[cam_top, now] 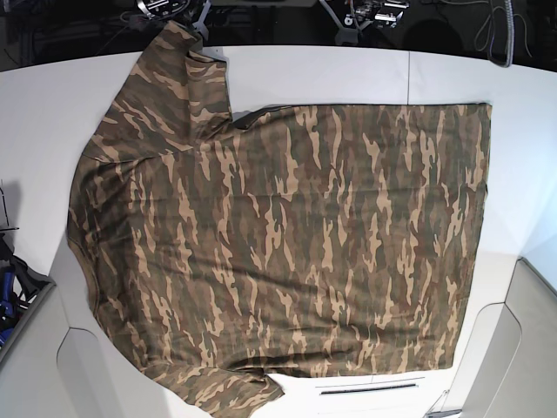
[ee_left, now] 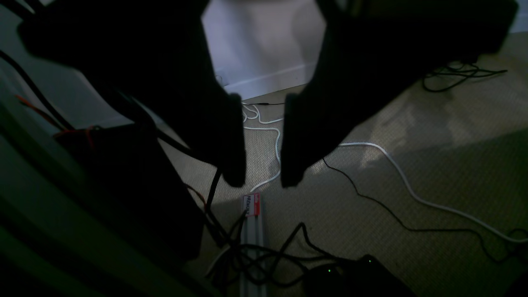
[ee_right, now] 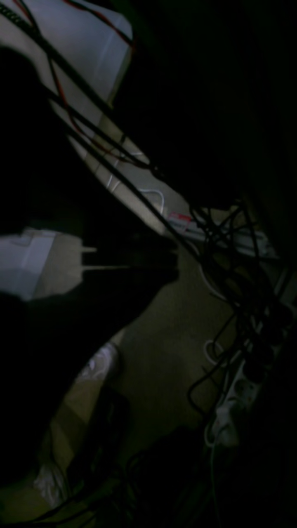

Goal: Fold the T-shirt properly
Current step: 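Move both grippers from rest toward the shirt's shoulder corners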

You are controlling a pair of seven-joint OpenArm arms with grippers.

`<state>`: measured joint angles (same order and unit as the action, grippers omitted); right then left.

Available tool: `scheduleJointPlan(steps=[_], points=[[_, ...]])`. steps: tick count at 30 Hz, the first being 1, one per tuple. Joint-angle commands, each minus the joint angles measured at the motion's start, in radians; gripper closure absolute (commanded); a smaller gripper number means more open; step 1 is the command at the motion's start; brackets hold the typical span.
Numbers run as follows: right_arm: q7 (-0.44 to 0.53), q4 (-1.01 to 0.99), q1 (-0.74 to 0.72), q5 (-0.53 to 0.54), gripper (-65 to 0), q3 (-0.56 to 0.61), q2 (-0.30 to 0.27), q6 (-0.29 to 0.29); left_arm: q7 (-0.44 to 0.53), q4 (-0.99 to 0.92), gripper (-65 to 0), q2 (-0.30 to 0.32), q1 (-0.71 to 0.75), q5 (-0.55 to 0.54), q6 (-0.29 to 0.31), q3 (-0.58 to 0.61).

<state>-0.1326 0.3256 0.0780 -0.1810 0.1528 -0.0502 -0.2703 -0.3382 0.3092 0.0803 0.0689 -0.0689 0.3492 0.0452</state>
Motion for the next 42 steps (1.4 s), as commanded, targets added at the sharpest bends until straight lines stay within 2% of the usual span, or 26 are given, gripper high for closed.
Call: scheduleJointPlan(steps=[1,8,10,13,19,23,25,30,34,38,42], points=[[-0.002,0.006,0.003,-0.002,0.0,0.001,-0.005,-0.014,-0.007,0.008,-15.7,0.001,0.003,-0.002,0.014,0.002],[-0.002,0.007,0.010,-0.002,0.0,0.001,-0.008,-0.015,-0.035,0.074,-15.7,0.026,0.055,0.007,0.015,0.001],[-0.002,0.013,0.022,-0.002,0.0,0.001,-0.017,-0.026,-0.069,0.111,-15.7,0.029,0.080,0.010,0.047,0.001],[-0.002,0.047,0.057,-0.002,0.0,0.001,-0.036,-0.075,-0.093,0.168,-15.7,0.047,0.119,0.009,0.094,0.001],[-0.002,0.179,0.162,0.010,0.0,0.001,-0.084,-0.178,-0.129,0.262,-15.7,0.076,0.187,0.009,0.093,0.001],[-0.002,0.289,0.242,0.098,0.0,0.001,-0.131,-0.282,-0.197,0.351,-15.7,0.099,0.237,-0.003,0.112,0.001],[-0.002,0.347,0.284,0.129,0.0,0.001,-0.156,-0.292,-0.213,0.399,-15.7,0.116,0.271,-0.021,0.138,0.001],[-0.002,0.486,0.386,0.150,0.0,0.001,-0.217,-0.292,-0.274,0.504,-15.7,0.159,0.366,-0.132,0.208,0.001],[-0.002,0.603,0.478,0.196,0.0,0.001,-0.269,-0.322,-0.358,0.600,-15.7,0.181,0.446,-0.249,0.276,-0.030],[-0.002,0.737,0.563,0.209,0.0,0.001,-0.312,-0.329,-0.449,0.727,-15.7,0.183,0.533,-0.404,0.349,-0.146],[-0.003,0.889,0.649,0.209,0.0,0.001,-0.354,-0.329,-0.579,0.865,-15.7,0.183,0.608,-0.569,0.349,-0.285]])
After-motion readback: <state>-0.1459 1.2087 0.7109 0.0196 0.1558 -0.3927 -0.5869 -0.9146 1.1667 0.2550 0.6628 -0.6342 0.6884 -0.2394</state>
